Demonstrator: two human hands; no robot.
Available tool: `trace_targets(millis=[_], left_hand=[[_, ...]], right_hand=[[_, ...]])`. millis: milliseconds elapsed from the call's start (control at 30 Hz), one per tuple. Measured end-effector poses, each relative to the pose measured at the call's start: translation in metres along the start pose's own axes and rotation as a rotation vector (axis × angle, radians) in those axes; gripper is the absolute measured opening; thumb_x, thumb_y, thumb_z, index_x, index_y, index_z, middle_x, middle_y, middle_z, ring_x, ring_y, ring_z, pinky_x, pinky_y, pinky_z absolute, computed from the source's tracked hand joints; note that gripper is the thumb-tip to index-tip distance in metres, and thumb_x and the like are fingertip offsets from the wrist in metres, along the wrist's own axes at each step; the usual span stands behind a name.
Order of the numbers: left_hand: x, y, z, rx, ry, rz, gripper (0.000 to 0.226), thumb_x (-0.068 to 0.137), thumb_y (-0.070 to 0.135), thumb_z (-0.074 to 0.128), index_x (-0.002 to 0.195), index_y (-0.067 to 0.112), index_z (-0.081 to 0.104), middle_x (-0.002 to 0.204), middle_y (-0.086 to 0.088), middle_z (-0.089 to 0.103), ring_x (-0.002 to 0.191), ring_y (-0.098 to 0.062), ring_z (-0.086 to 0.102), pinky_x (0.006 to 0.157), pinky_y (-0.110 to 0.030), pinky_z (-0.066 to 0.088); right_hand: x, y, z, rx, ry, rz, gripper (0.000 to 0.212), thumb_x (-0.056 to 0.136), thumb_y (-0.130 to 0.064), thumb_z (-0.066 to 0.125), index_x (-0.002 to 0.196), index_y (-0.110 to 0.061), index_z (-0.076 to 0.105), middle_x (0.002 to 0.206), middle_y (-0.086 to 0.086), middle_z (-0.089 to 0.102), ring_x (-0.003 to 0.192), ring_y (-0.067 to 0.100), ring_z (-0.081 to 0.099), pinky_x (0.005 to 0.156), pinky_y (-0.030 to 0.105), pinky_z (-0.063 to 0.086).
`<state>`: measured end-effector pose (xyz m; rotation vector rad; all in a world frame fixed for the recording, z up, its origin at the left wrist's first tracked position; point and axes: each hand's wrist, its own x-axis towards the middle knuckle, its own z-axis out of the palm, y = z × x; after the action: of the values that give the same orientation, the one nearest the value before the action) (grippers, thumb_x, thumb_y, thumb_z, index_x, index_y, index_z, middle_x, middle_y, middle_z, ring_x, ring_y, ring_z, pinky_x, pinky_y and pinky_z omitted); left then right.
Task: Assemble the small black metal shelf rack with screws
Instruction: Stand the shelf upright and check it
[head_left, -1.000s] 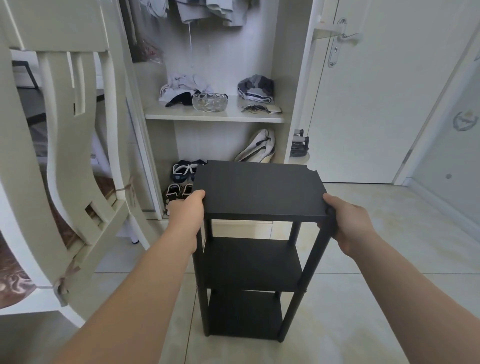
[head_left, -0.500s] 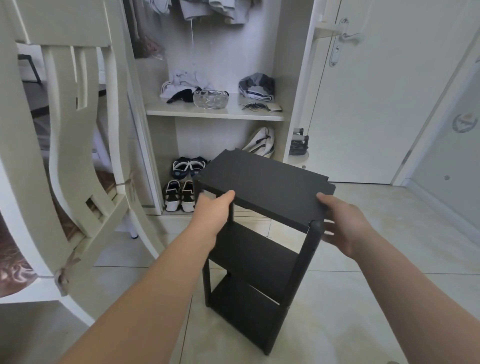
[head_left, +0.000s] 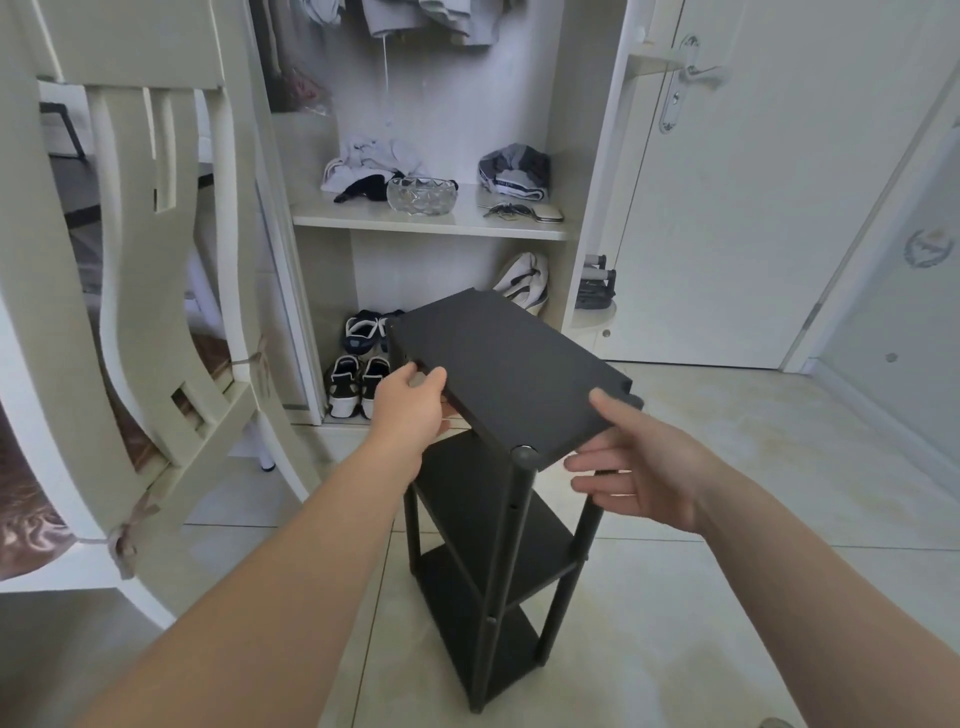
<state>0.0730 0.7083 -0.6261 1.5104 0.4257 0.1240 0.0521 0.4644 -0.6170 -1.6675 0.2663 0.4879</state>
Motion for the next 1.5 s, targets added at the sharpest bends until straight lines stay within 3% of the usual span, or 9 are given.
trace_targets(millis=[133,200,300,400,600,733,1033,1333,1500], left_hand=[[-0.021,-0.004,0.012,-0.011,-0.182,-0.164,0.030,0.098,0.040,0.058,0.122,0.023,0.060,0.112,0.002,0.074,0.086,-0.016,0.074,0.082,-0.038,0.051],[-0.033,-0.011,0.023,0.037,-0.257,-0.203,0.034,0.096,0.045,0.059,0.122,0.024,0.058,0.108,0.001,0.075,0.086,-0.018,0.075,0.088,-0.040,0.053],[-0.044,-0.024,0.041,0.026,-0.268,-0.212,0.034,0.097,0.046,0.056,0.118,0.019,0.055,0.102,-0.007,0.074,0.091,-0.027,0.074,0.093,-0.046,0.057],[-0.045,-0.026,0.042,0.034,-0.287,-0.222,0.027,0.101,0.045,0.049,0.105,0.019,0.052,0.080,-0.006,0.077,0.081,-0.028,0.076,0.092,-0.045,0.058],[-0.028,-0.006,0.013,0.092,-0.299,-0.189,0.038,0.102,0.041,0.050,0.121,0.009,0.057,0.088,-0.009,0.071,0.062,-0.026,0.071,0.070,-0.037,0.059],[-0.020,-0.001,0.005,0.030,-0.213,-0.188,0.027,0.101,0.036,0.054,0.114,0.013,0.060,0.095,-0.005,0.073,0.058,-0.022,0.071,0.083,-0.041,0.058],[-0.016,-0.007,0.013,-0.043,-0.082,-0.183,0.027,0.095,0.030,0.062,0.115,0.013,0.061,0.108,-0.008,0.068,0.086,-0.025,0.061,0.089,-0.041,0.055],[-0.013,-0.008,0.015,-0.082,-0.036,-0.188,0.014,0.092,0.025,0.064,0.103,0.016,0.063,0.096,-0.005,0.067,0.085,-0.024,0.061,0.077,-0.035,0.050],[-0.012,-0.008,0.016,-0.065,-0.041,-0.194,0.030,0.091,0.025,0.064,0.118,0.013,0.061,0.111,-0.006,0.067,0.102,-0.027,0.062,0.098,-0.044,0.049]], right_hand=[[0.007,-0.003,-0.018,-0.086,0.465,-0.142,0.070,0.075,-0.075,0.066,0.088,-0.006,0.067,0.079,0.009,0.071,0.058,0.023,0.067,0.052,0.027,0.052],[0.016,-0.001,-0.017,-0.125,0.545,-0.254,0.065,0.077,-0.072,0.065,0.091,-0.009,0.062,0.087,0.008,0.066,0.072,0.024,0.065,0.061,0.033,0.054],[0.025,0.000,-0.006,-0.115,0.374,-0.344,0.053,0.089,-0.065,0.059,0.105,-0.015,0.066,0.109,0.007,0.070,0.105,0.026,0.065,0.096,0.047,0.053],[0.028,0.000,0.001,-0.047,0.296,-0.350,0.048,0.095,-0.051,0.060,0.113,-0.008,0.068,0.117,0.014,0.070,0.111,0.029,0.065,0.105,0.047,0.048],[0.030,0.000,0.020,0.111,0.189,-0.324,0.024,0.097,-0.036,0.063,0.097,-0.013,0.067,0.078,-0.003,0.064,0.086,0.020,0.056,0.088,0.036,0.047],[0.030,0.000,0.037,0.145,0.189,-0.308,0.027,0.100,-0.041,0.057,0.095,-0.017,0.069,0.063,-0.011,0.064,0.071,0.016,0.053,0.085,0.033,0.048],[0.028,-0.003,0.041,0.298,0.215,-0.276,0.019,0.098,-0.028,0.063,0.093,-0.011,0.069,0.080,0.000,0.061,0.066,0.016,0.046,0.073,0.030,0.044],[0.032,-0.003,0.042,0.321,0.239,-0.268,0.014,0.099,-0.018,0.060,0.095,-0.008,0.068,0.085,-0.001,0.070,0.072,0.014,0.059,0.070,0.025,0.046],[0.034,-0.005,0.044,0.318,0.286,-0.251,0.012,0.098,-0.017,0.060,0.095,-0.008,0.068,0.091,0.000,0.073,0.083,0.016,0.066,0.074,0.026,0.048]])
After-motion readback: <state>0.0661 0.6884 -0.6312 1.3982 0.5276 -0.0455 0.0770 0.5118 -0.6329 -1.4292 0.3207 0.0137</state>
